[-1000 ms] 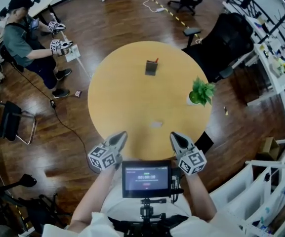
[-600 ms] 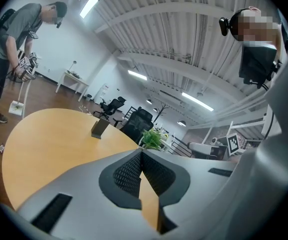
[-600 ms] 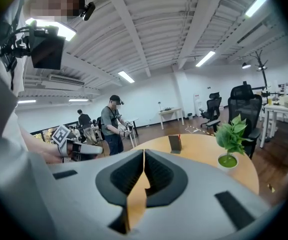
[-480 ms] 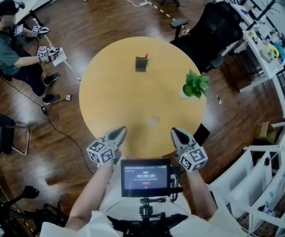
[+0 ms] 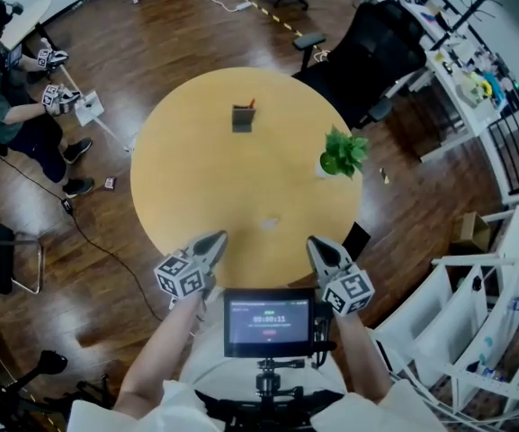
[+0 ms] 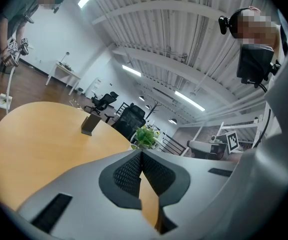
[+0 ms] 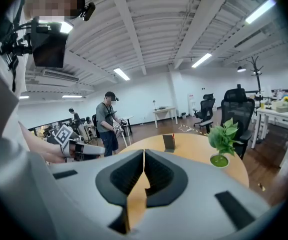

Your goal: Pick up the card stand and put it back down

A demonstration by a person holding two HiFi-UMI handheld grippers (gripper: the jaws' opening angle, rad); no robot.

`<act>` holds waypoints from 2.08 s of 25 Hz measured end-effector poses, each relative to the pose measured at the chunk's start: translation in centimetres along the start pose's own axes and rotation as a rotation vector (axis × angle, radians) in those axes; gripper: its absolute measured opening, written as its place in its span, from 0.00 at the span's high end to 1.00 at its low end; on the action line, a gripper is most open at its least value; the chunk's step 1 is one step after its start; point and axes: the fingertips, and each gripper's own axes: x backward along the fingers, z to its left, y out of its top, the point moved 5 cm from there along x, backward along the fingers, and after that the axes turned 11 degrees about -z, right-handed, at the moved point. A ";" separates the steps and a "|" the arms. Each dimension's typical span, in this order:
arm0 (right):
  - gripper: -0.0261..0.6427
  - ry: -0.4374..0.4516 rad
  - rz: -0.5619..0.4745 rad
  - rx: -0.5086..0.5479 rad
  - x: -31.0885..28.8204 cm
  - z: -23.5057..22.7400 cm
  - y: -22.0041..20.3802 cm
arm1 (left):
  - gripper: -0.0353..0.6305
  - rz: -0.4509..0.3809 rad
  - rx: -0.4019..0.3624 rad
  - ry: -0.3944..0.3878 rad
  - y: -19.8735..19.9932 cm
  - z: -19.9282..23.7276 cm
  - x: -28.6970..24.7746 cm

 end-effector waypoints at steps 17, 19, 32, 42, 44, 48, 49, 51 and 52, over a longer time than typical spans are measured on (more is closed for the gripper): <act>0.94 0.062 0.038 -0.043 0.0 -2.3 -0.6 | 0.95 0.017 0.019 0.019 -1.1 -1.3 -4.0; 0.94 0.090 0.044 -0.052 -0.3 -3.2 -0.7 | 0.95 0.010 0.018 0.042 -1.2 -1.8 -4.6; 0.88 0.292 0.179 0.012 -5.2 -8.1 -2.9 | 0.95 0.022 0.019 0.214 -1.9 -3.4 -7.1; 0.81 0.435 0.318 0.074 -9.3 -9.3 -8.8 | 0.95 0.001 0.035 0.335 -2.9 -3.3 -5.2; 0.79 0.451 0.360 0.073 -10.2 -9.7 -10.6 | 0.95 -0.006 0.037 0.358 -3.0 -3.1 -5.0; 0.77 0.502 0.431 0.079 -11.8 -10.1 -14.0 | 0.95 -0.021 0.039 0.393 -3.0 -2.9 -4.9; 0.75 0.519 0.444 0.087 -12.2 -10.1 -14.7 | 0.95 -0.024 0.040 0.400 -3.0 -2.9 -4.9; 0.75 0.552 0.474 0.110 -13.0 -10.1 -16.4 | 0.95 -0.031 0.046 0.412 -3.0 -2.9 -4.8; 0.74 0.566 0.492 0.122 -13.3 -10.1 -17.2 | 0.95 -0.035 0.049 0.418 -3.0 -3.0 -4.8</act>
